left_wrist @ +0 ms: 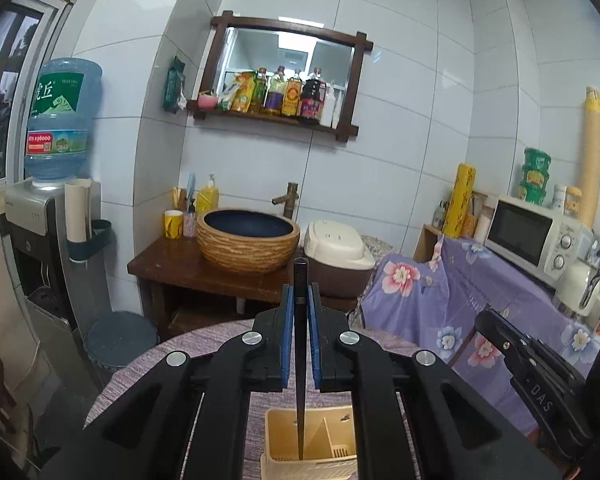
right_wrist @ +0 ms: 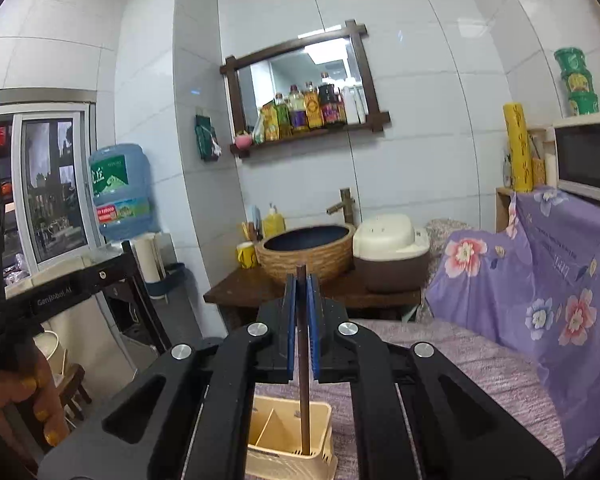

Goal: Organize utensils
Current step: 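Lift both chopsticks and lower them upright into the cream utensil holder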

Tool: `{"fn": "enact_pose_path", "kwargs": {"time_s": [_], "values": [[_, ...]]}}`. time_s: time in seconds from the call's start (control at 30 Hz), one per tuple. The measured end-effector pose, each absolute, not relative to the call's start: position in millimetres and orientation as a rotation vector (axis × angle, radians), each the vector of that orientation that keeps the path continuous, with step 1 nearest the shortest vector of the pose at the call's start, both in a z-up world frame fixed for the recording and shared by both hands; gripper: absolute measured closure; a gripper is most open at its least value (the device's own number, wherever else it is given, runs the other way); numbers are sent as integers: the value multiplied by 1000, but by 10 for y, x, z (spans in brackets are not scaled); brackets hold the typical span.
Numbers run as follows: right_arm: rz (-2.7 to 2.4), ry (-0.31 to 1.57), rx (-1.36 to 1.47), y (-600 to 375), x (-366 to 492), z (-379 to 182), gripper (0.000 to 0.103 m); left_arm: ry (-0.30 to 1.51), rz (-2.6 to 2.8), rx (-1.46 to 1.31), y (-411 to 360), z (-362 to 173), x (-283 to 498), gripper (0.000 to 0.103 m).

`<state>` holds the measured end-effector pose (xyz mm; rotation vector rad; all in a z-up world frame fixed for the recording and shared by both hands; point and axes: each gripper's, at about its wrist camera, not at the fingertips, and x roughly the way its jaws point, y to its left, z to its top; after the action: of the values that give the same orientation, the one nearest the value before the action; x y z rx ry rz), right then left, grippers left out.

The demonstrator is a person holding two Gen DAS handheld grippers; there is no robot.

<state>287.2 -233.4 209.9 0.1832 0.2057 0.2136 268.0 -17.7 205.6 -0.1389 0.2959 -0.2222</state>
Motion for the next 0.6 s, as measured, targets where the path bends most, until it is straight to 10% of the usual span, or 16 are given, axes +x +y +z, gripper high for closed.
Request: {"fn": "enact_pose_path", "kwargs": {"time_s": [0.6], "values": [[227, 360, 152, -2281, 3102, 1635, 96, 507, -230, -136, -237, 1293, 2922, 94]]}}
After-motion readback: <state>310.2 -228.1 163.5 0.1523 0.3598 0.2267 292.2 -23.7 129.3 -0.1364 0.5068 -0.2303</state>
